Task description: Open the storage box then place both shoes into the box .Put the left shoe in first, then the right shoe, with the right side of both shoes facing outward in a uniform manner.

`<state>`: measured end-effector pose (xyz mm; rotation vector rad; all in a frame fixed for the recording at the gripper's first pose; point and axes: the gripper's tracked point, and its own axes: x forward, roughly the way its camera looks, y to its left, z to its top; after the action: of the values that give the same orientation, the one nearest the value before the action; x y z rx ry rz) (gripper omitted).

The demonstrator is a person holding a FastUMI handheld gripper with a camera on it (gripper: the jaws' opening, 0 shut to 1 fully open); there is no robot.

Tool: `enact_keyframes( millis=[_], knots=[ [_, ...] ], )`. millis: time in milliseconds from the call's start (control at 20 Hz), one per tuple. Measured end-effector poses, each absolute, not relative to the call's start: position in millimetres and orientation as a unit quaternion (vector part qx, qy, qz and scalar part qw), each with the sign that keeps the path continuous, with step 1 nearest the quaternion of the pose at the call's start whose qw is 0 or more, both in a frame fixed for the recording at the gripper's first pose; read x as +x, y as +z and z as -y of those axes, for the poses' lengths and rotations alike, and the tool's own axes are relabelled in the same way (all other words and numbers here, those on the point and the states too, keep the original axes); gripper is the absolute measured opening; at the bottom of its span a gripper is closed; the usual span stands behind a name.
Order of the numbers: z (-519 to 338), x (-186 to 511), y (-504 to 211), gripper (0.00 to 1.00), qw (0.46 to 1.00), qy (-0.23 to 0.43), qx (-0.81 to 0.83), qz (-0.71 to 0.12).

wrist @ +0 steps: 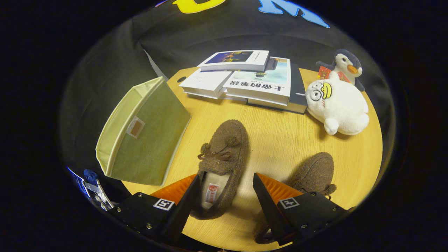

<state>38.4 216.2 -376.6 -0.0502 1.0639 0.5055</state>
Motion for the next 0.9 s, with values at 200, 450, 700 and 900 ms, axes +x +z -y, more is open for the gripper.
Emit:
enact_keyframes(
  millis=[200,450,700,900],
  knots=[
    [-213.8,50.5,-403.7,0.85,0.819,0.212,-0.036,-0.533],
    [-220.3,57.3,-423.3,0.26,0.806,0.187,-0.007,-0.562],
    [-222.0,55.1,-413.3,0.0,0.804,0.178,-0.001,-0.568],
    [-222.0,50.1,-380.1,0.0,0.805,0.172,0.033,-0.567]
  ],
)
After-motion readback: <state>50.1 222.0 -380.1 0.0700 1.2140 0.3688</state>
